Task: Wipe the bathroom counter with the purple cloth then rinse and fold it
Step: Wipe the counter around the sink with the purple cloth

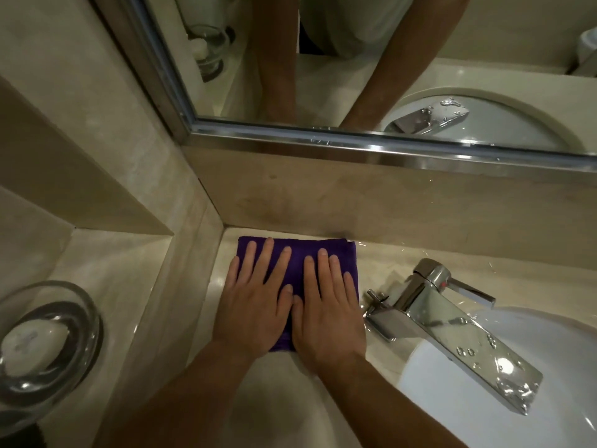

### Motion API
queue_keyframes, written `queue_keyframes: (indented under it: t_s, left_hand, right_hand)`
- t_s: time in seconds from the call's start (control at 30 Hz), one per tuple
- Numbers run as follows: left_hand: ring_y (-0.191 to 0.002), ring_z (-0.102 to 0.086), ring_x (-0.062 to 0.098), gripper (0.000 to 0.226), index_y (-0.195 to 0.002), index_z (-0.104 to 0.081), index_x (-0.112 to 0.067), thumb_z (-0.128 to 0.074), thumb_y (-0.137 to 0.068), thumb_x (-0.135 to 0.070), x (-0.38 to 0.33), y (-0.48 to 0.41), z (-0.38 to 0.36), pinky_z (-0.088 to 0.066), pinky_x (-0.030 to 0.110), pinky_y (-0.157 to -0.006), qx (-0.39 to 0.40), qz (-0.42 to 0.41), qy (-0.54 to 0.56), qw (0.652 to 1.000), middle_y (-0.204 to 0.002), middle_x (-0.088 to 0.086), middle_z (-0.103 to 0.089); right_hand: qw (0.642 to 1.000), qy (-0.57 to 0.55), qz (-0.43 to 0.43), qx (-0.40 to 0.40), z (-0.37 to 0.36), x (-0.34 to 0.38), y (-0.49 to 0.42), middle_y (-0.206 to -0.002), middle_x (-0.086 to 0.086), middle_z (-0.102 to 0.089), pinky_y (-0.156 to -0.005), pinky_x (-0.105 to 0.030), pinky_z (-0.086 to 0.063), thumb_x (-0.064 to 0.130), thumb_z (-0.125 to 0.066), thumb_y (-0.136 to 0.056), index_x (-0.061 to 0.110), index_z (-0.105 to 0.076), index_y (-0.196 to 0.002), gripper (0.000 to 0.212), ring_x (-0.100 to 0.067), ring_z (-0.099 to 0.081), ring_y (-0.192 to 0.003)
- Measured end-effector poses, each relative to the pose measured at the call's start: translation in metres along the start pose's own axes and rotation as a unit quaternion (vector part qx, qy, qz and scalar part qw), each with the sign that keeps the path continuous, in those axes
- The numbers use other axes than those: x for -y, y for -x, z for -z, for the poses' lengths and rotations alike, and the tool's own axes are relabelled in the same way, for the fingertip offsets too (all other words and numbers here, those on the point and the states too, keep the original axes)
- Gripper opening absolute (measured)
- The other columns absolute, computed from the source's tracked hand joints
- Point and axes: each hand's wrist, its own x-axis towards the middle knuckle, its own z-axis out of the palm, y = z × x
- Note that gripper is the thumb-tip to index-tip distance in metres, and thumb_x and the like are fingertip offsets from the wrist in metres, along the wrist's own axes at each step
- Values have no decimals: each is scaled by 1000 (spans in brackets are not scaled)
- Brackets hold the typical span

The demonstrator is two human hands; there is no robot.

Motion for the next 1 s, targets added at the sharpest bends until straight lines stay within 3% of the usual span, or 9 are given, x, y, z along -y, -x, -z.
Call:
queue_keyframes:
  t_s: [0.23, 0.53, 0.73, 0.87, 1.0]
  left_hand:
    - [-149, -19, 28, 60, -154, -28, -24, -28, -97, -42, 8, -17, 1, -20, 48, -120, -1, -37, -1, 999, -161, 7, -25]
    - [-150, -19, 27, 59, -154, -27, -25, -26, -98, -43, 7, -21, 2, -18, 46, -121, -5, -39, -4, 999, -161, 6, -25]
    - [-151, -10, 27, 60, -156, -20, -26, -18, -99, -45, 6, -19, 6, -12, 48, -122, -1, -46, -11, 999, -164, 6, -16]
    - [-150, -14, 29, 60, -155, -25, -24, -21, -98, -42, 7, -24, 13, -11, 48, -121, -27, -28, 23, 999, -163, 5, -19]
    - [-152, -6, 27, 62, -156, -15, -24, -8, -98, -47, 1, -16, 2, -5, 44, -122, 2, -21, -5, 1000, -164, 6, -13]
  right_hand:
    - [1000, 1, -29, 10, -3, 2, -8, -163, -14, -20, -120, -41, -5, 39, -26, -101, 9, -29, -155, 62, -27, -16, -152]
    - [1000, -5, -28, 11, -2, 0, -14, -163, -14, -23, -121, -45, -14, 40, -23, -100, 9, -30, -155, 63, -27, -19, -151]
    - [999, -50, -7, 2, 17, -2, -18, -166, -11, -10, -120, -40, 3, 40, -20, -97, 16, -16, -158, 66, -26, -5, -153]
    - [996, -87, 24, -1, 34, -9, -38, -165, -10, -15, -122, -36, -2, 29, -37, -102, 12, -19, -157, 61, -25, -6, -153]
    - [996, -56, 39, 50, 22, -10, -29, -167, -7, 0, -119, -36, 10, 37, -24, -106, 15, -7, -159, 60, -22, 6, -153]
